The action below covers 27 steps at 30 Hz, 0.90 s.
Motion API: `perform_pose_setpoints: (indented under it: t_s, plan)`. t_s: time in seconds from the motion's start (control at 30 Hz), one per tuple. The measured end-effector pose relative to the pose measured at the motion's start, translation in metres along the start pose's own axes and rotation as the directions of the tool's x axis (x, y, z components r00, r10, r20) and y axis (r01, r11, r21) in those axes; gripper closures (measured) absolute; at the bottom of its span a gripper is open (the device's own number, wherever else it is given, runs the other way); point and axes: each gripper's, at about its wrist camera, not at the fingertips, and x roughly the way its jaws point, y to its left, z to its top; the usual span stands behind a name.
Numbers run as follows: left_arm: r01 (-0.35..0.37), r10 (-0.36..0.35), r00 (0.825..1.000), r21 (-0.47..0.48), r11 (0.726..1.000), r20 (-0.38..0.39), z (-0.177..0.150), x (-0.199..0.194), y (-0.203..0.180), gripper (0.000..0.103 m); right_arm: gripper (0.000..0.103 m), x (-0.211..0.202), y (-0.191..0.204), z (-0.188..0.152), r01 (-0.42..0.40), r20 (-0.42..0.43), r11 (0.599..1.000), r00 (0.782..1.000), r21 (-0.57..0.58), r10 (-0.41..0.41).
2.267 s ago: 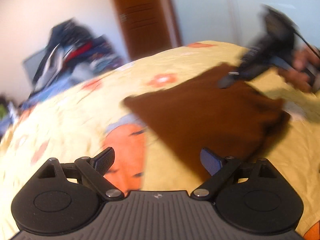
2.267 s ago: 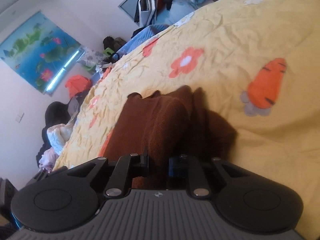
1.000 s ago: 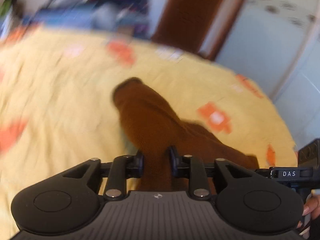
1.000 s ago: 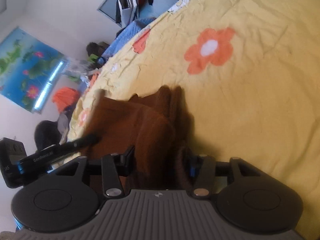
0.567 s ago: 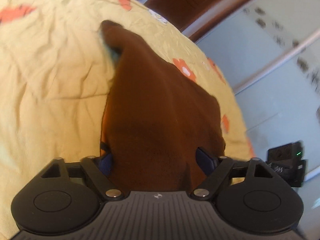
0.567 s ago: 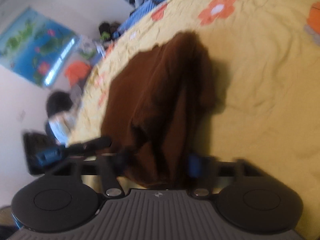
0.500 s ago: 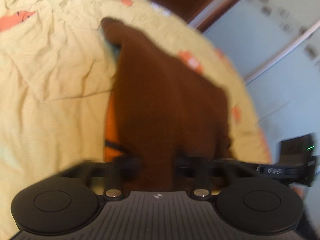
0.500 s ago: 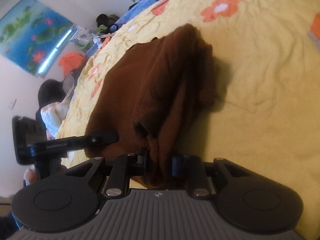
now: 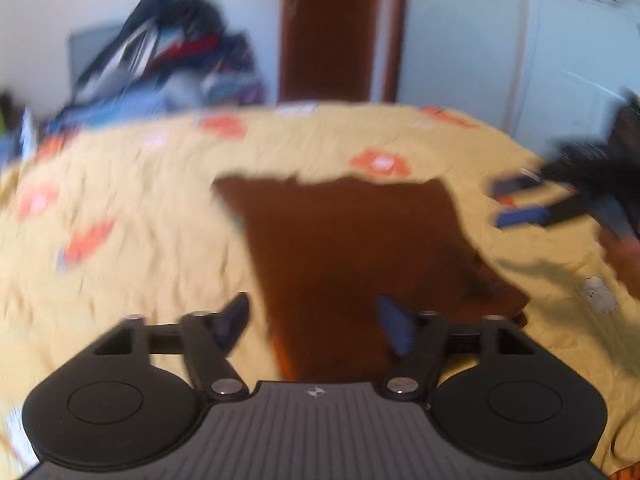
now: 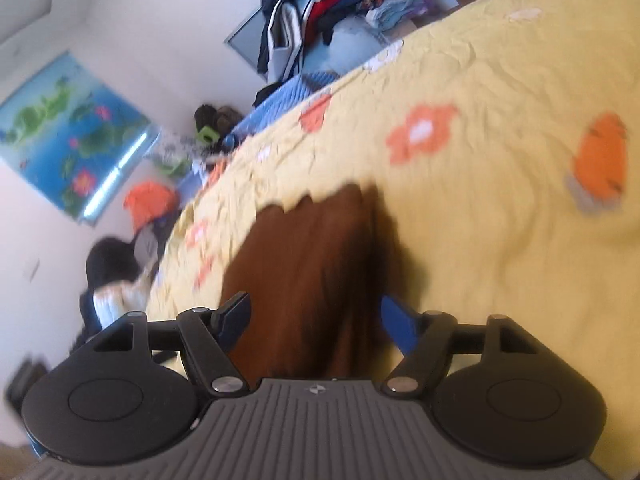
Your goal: Fold small clothes
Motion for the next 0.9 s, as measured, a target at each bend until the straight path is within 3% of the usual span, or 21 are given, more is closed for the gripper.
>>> perform_pose_setpoints:
  t_s: [0.1,0.17,0.27,0.37,0.47,0.57,0.63,0.7,0.8,0.9]
  plan:
    - [0.053,-0.052,0.998,0.015,0.998,-0.044,0.003,0.026,-0.015,0.025,0.035,0.038,-0.003,0.022,0.061,-0.018,0.997,0.998,0.036,-0.061]
    - [0.058,-0.055,0.994,0.027,0.998,-0.090,-0.002,0.044,-0.026,0.025,0.086,0.057,0.001,0.027,0.060,-0.047,0.998,0.997,0.018,-0.059]
    - [0.048,-0.041,0.993,0.064,0.997,-0.113,-0.010,0.054,-0.036,0.025,0.088,0.051,0.017,0.022,0.087,-0.013,0.988,0.996,-0.128,-0.089]
    - [0.078,-0.072,0.991,0.044,0.996,-0.111,-0.016,0.056,-0.035,0.025,0.092,0.053,-0.026,0.027,0.202,0.003,0.978,0.979,-0.059,-0.202]
    - [0.083,-0.078,0.990,0.041,0.996,-0.114,-0.016,0.060,-0.034,0.025,0.091,0.052,-0.043,0.014,0.182,0.000,0.983,0.983,-0.020,-0.182]
    - [0.085,-0.080,0.990,0.040,0.996,-0.117,-0.016,0.062,-0.034,0.023,0.074,0.034,-0.025,0.015,0.178,0.066,0.984,0.982,-0.004,-0.178]
    - [0.082,-0.077,0.990,0.046,0.996,-0.117,-0.017,0.064,-0.034,0.023,0.072,0.019,-0.002,0.018,0.196,0.153,0.980,0.970,-0.041,-0.188]
    - [0.081,-0.075,0.990,0.046,0.996,-0.117,-0.017,0.064,-0.035,0.023,0.065,0.013,0.025,0.018,0.179,0.181,0.976,0.971,-0.128,-0.154]
    - [0.076,-0.070,0.991,0.044,0.996,-0.115,-0.017,0.064,-0.038,0.022,0.049,0.035,0.063,0.008,0.154,0.095,0.940,0.987,-0.305,-0.131]
    - [0.071,-0.066,0.991,0.045,0.996,-0.116,-0.017,0.063,-0.040,0.022,0.048,0.073,0.068,-0.010,0.190,-0.026,0.889,0.975,-0.416,-0.220]
